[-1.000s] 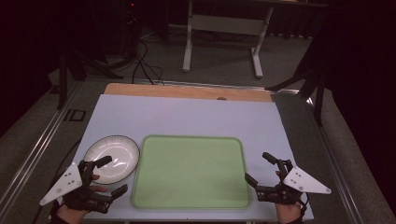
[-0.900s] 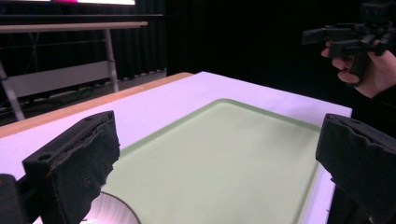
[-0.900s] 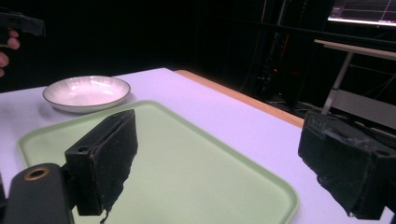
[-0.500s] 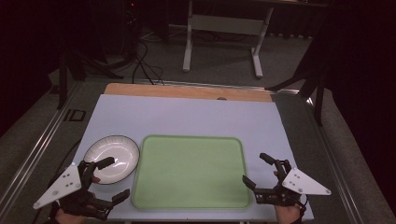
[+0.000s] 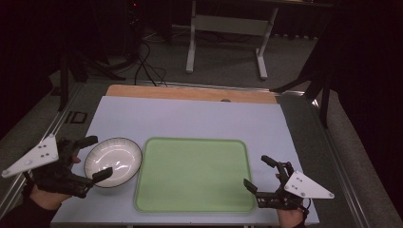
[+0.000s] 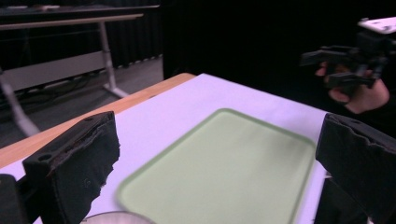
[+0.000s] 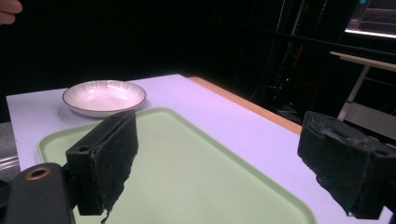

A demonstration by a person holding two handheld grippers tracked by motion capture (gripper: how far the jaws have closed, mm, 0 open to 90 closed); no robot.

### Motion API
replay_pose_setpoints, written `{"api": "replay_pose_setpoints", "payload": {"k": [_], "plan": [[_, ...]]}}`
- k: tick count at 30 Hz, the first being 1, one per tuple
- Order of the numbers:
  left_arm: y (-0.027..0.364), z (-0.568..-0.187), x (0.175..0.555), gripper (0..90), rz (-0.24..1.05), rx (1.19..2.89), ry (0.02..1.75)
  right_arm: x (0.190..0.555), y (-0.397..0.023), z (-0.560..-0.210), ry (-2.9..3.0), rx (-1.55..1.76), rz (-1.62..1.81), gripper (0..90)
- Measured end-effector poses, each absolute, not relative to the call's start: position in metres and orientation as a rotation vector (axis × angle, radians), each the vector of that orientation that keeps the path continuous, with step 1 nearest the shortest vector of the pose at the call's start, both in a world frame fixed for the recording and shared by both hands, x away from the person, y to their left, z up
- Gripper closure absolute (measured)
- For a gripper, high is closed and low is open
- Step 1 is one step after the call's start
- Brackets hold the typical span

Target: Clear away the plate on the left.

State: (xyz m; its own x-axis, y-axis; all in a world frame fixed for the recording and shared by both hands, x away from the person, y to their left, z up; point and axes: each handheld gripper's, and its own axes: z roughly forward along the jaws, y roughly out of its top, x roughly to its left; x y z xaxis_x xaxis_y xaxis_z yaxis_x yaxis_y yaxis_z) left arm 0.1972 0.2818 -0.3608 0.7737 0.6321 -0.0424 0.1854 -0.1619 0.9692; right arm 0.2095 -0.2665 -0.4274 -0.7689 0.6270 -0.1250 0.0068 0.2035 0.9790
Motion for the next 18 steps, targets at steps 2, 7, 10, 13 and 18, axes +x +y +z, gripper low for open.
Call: {"api": "replay_pose_setpoints", "payload": {"k": [2, 7, 10, 13, 18], "plan": [[0.289, -0.36, 0.203, 0.1, 0.453, 1.725, 0.685, 0.21, -0.266, -0.427, 1.975, 0.588, 1.604, 12.2], [0.306, -0.37, 0.215, 0.2, 0.469, 1.716, 0.76, 0.209, -0.264, -0.427, 1.98, 0.579, 1.595, 12.2], [0.316, -0.38, 0.22, 0.2, 0.471, 1.702, 0.791, 0.208, -0.265, -0.427, 1.972, 0.57, 1.598, 12.2], [0.327, -0.394, 0.225, 0.7, 0.471, 1.708, 0.848, 0.208, -0.266, -0.427, 1.964, 0.574, 1.602, 12.2], [0.342, -0.421, 0.229, 2.0, 0.466, 1.717, 0.935, 0.207, -0.267, -0.427, 1.959, 0.575, 1.601, 12.2]]}}
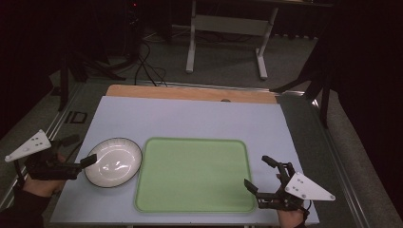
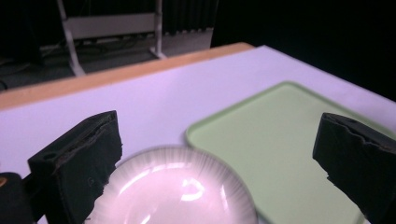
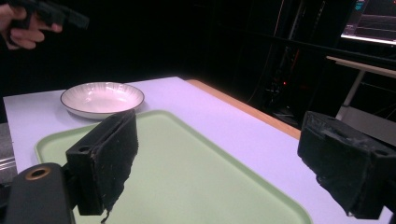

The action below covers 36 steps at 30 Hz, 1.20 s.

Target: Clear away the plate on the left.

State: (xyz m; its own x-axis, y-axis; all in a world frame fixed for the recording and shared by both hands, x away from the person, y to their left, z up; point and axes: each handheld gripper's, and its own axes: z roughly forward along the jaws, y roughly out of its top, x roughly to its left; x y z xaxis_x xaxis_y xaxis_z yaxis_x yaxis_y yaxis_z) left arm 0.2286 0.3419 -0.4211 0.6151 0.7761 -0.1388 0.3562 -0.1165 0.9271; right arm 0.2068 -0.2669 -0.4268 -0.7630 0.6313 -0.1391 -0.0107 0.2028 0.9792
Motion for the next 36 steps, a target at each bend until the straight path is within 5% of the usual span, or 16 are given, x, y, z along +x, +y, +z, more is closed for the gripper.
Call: {"api": "replay_pose_setpoints", "payload": {"k": [23, 33, 36], "plan": [[0.374, -0.5, 0.261, 12.1, 0.199, 1.757, 1.526, 0.208, -0.268, -0.429, 1.951, 0.553, 1.614, 12.2], [0.383, -0.513, 0.269, 42.4, 0.09, 1.717, 1.707, 0.208, -0.266, -0.429, 1.968, 0.548, 1.596, 13.0], [0.382, -0.515, 0.271, 44.7, 0.063, 1.729, 1.713, 0.208, -0.266, -0.429, 1.968, 0.55, 1.601, 13.0]]}}
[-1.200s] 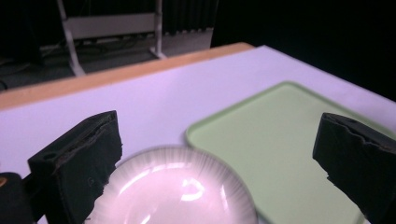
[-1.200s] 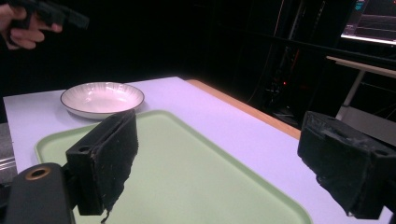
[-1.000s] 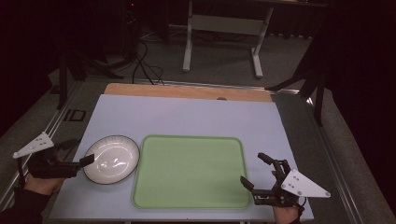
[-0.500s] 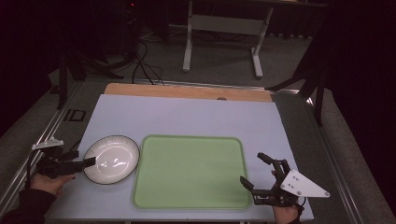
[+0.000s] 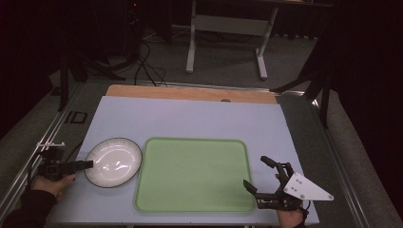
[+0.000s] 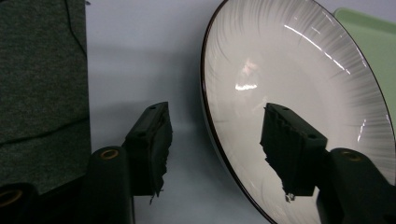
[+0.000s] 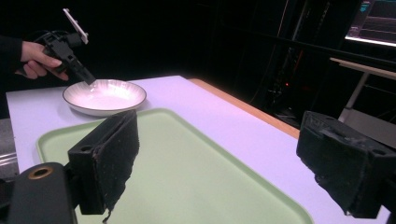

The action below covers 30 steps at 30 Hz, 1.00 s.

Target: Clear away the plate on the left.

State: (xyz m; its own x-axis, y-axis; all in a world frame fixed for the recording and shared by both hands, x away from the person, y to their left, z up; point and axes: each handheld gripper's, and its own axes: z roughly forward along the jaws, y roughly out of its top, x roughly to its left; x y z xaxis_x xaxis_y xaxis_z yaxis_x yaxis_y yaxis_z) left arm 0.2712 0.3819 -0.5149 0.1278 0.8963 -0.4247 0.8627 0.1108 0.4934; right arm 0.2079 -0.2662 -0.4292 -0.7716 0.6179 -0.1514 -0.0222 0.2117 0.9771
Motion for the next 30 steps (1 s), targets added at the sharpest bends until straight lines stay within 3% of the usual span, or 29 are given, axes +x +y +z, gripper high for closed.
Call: {"api": "replay_pose_setpoints", "payload": {"k": [14, 30], "plan": [[0.384, -0.524, 0.281, 78.5, -0.099, 1.634, 1.801, 0.208, -0.267, -0.429, 1.968, 0.554, 1.589, 13.0], [0.387, -0.522, 0.282, 84.9, -0.183, 1.482, 1.917, 0.208, -0.267, -0.43, 1.959, 0.569, 1.58, 13.1]]}}
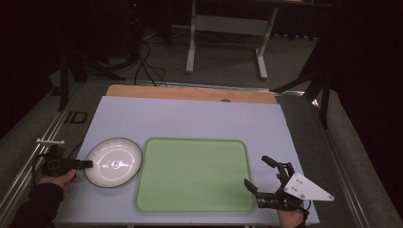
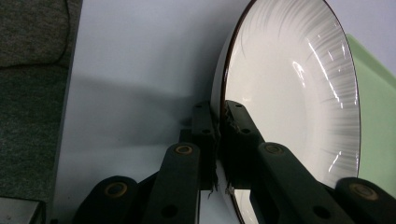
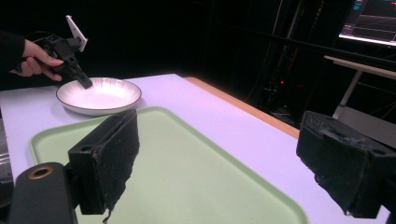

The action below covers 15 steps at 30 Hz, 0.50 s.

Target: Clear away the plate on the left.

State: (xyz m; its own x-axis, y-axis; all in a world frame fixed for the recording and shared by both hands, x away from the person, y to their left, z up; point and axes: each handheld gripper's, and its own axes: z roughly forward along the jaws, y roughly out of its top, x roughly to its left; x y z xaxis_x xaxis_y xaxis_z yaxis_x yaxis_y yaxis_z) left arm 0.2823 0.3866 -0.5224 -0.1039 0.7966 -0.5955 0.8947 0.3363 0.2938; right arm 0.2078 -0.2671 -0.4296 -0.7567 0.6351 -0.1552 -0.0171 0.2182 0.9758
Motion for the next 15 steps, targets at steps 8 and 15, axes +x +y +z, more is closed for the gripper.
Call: {"api": "replay_pose_setpoints", "payload": {"k": [8, 15], "plan": [[0.3834, -0.5167, 0.2839, 85.7, -0.163, 1.481, 1.913, 0.2089, -0.2687, -0.4299, 1.94, 0.59, 1.574, 13.0], [0.3866, -0.5136, 0.2823, 85.4, -0.173, 1.452, 1.902, 0.2092, -0.2687, -0.4299, 1.94, 0.592, 1.575, 13.1]]}}
